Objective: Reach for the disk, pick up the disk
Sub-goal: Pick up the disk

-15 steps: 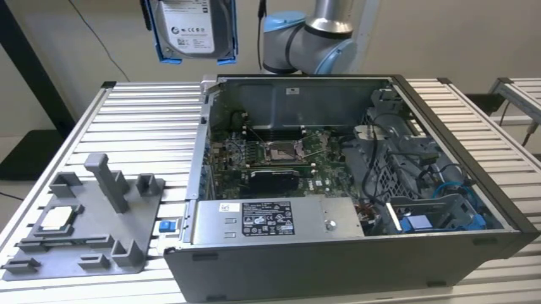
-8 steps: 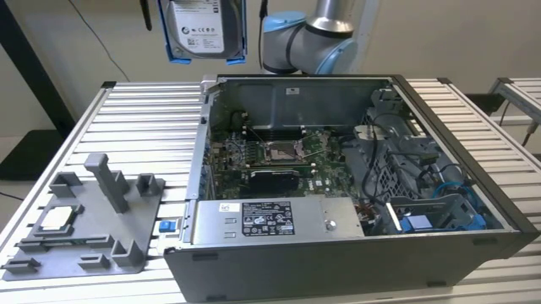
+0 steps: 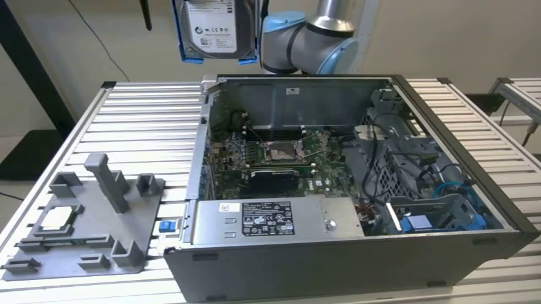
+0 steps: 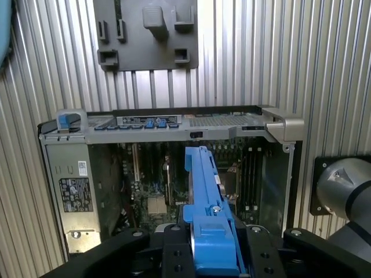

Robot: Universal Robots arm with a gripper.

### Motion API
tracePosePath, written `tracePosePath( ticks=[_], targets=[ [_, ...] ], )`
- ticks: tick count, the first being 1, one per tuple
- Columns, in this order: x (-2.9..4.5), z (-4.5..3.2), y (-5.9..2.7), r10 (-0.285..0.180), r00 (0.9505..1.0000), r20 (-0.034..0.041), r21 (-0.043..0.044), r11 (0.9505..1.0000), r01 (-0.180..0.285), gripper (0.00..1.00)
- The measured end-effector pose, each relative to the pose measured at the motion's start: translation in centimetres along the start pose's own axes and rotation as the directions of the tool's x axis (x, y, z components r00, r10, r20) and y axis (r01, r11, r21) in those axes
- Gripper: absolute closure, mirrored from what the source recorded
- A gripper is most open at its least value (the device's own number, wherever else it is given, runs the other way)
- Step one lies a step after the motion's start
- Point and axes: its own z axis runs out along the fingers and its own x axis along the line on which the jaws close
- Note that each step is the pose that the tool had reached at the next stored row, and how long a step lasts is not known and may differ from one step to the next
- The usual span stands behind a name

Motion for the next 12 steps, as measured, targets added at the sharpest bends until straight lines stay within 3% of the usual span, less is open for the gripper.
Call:
tracePosePath(
  ticks=[12],
  targets=[
    [-0.17,0.59,-2.94,0.000,1.0000,0.0000,0.0000,1.0000,0.000,1.00]
  ],
)
